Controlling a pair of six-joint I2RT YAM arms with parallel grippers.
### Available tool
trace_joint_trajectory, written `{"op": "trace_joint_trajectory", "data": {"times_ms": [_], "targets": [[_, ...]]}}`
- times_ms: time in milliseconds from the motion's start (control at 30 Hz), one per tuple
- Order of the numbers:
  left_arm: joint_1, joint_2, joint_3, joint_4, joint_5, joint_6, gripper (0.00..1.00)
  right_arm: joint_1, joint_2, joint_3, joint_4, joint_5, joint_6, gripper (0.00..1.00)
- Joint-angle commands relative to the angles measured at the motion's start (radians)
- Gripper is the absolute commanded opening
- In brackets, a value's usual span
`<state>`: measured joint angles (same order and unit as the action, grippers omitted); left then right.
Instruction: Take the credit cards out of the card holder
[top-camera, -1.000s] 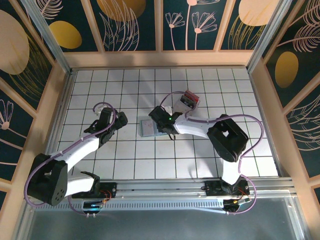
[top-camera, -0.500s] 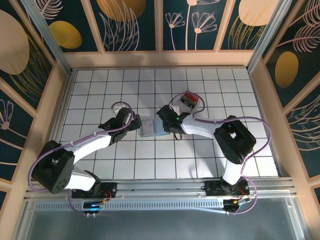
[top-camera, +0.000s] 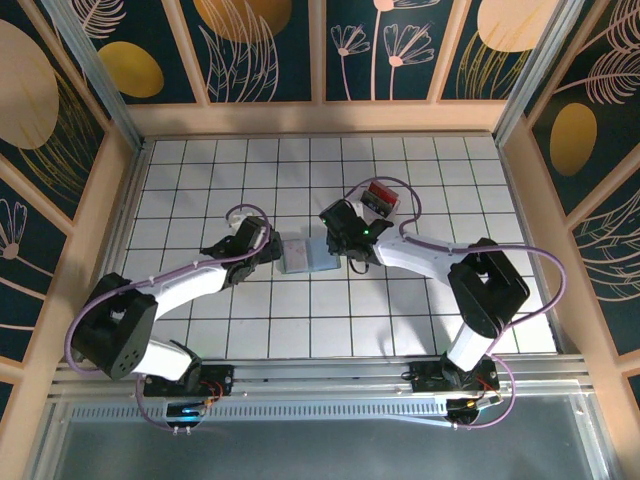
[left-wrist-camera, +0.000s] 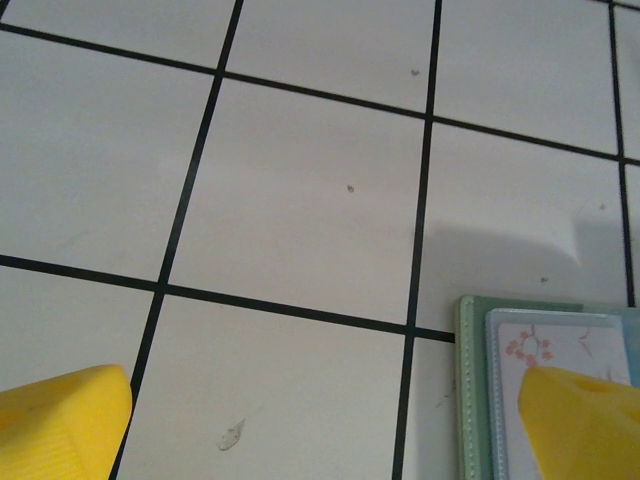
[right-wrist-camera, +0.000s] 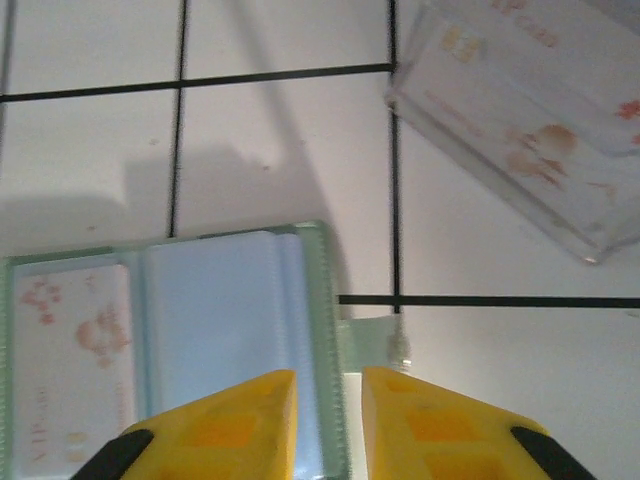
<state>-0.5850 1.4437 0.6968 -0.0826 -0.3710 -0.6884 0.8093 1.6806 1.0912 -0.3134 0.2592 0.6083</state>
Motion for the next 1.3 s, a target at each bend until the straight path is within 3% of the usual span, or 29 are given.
{"op": "trace_joint_trajectory", "data": {"times_ms": [0,367,700,1000,1267], "targets": [[-0.002,0.037,0.008,-0.004,0.023,0.01,0.99,0.002,0.021,0.049,0.059,-0.101,-0.004,0.21],[-0.005,0.119,0.012,0.014,0.045,0.023,0.99,0.025,0.127,0.101,0.109,-0.238,0.001,0.18],[-0.004,0.095,-0.014,-0.032,-0.052,-0.104,0.99,0.121,0.253,0.228,0.003,-0.163,-0.064,0.28],[-0.003,0.096,0.0,-0.046,-0.066,-0.114,0.99,0.134,0.339,0.292,-0.056,-0.118,-0.088,0.42],[-0.004,0.099,0.004,-0.057,-0.075,-0.113,0.99,0.148,0.385,0.311,-0.073,-0.114,-0.099,0.45]]}}
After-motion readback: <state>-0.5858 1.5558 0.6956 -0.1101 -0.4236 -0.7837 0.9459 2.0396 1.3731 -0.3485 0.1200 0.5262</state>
